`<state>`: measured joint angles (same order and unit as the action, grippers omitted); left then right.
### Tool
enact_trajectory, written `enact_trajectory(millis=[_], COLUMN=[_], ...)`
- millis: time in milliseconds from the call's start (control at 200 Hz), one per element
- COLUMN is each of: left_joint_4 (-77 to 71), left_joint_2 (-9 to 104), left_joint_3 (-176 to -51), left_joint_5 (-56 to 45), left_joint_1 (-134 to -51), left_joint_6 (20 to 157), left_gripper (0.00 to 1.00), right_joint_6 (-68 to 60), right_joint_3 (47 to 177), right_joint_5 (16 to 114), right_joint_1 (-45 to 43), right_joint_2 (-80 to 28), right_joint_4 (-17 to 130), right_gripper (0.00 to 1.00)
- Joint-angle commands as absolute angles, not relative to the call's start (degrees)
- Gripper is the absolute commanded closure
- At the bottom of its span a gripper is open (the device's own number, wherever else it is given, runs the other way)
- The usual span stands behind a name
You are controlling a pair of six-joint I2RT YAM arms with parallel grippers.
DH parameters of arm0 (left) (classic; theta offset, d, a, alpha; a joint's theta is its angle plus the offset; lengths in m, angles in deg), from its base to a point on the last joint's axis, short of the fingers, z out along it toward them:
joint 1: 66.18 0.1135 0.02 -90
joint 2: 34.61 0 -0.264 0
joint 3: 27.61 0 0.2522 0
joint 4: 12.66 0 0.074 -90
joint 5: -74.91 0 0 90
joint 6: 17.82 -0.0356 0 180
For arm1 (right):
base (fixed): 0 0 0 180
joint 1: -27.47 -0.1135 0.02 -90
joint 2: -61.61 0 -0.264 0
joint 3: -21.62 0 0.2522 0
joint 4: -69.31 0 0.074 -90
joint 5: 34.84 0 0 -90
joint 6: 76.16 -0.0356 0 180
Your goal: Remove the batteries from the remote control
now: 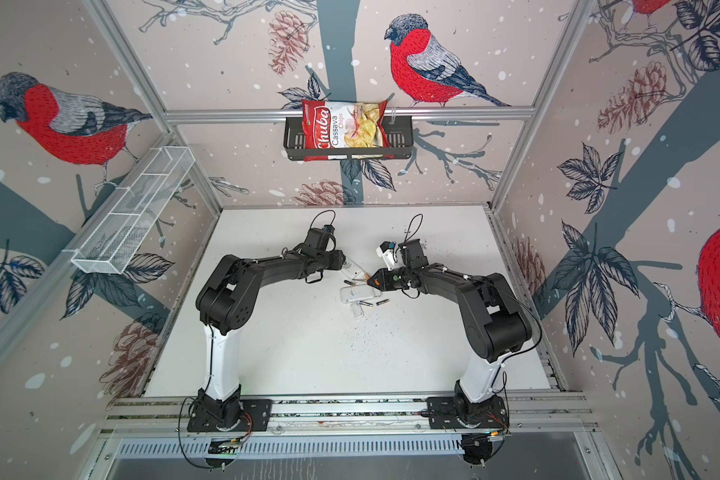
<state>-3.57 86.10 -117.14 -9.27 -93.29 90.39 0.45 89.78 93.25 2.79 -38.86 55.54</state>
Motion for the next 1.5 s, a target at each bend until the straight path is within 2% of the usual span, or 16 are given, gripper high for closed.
enact_trajectory(millis=[0,320,495,655,770,886,1121,1326,1496], left_joint_4=[-2.3,-2.3,-2.0,-1.1,-1.9,-5.7,-14.3,-21.7,-21.6], left_joint_2=[86.2,84.4,82.6,78.4,73.7,68.5,59.9,55.8,54.4], left_joint_3=[-117.0,-116.4,-116.5,-115.8,-113.2,-108.0,-95.9,-88.3,-85.9], left_joint_5=[-9.1,-9.9,-9.8,-11.1,-13.2,-14.7,-18.2,-20.6,-24.6], left_joint_1=[-93.1,-92.8,-92.8,-92.8,-92.8,-92.8,-92.8,-92.8,-92.8], left_joint_6=[90.7,90.9,90.9,89.8,89.6,90.7,93.3,93.4,95.4], left_gripper=[0.56,0.56,0.51,0.37,0.18,0.04,0.03,0.03,0.03], right_joint_6=[1.3,0.8,-0.4,-2.7,-4.4,-6.2,-12.8,-14.6,-14.6], right_joint_3=[89.8,89.4,88.6,85.0,81.0,76.5,67.7,65.4,65.9], right_joint_5=[93.9,93.0,92.4,89.1,83.6,74.6,63.7,61.2,59.5], right_joint_1=[2.6,3.0,4.3,5.5,6.3,7.2,11.9,12.3,12.1], right_joint_2=[-38.5,-36.8,-34.6,-30.3,-25.8,-20.6,-16.0,-20.2,-24.8], right_joint_4=[55.0,56.2,58.6,64.1,68.2,71.4,76.4,79.5,79.8], right_gripper=[1.00,1.00,1.00,1.00,1.00,1.00,1.00,1.00,0.98])
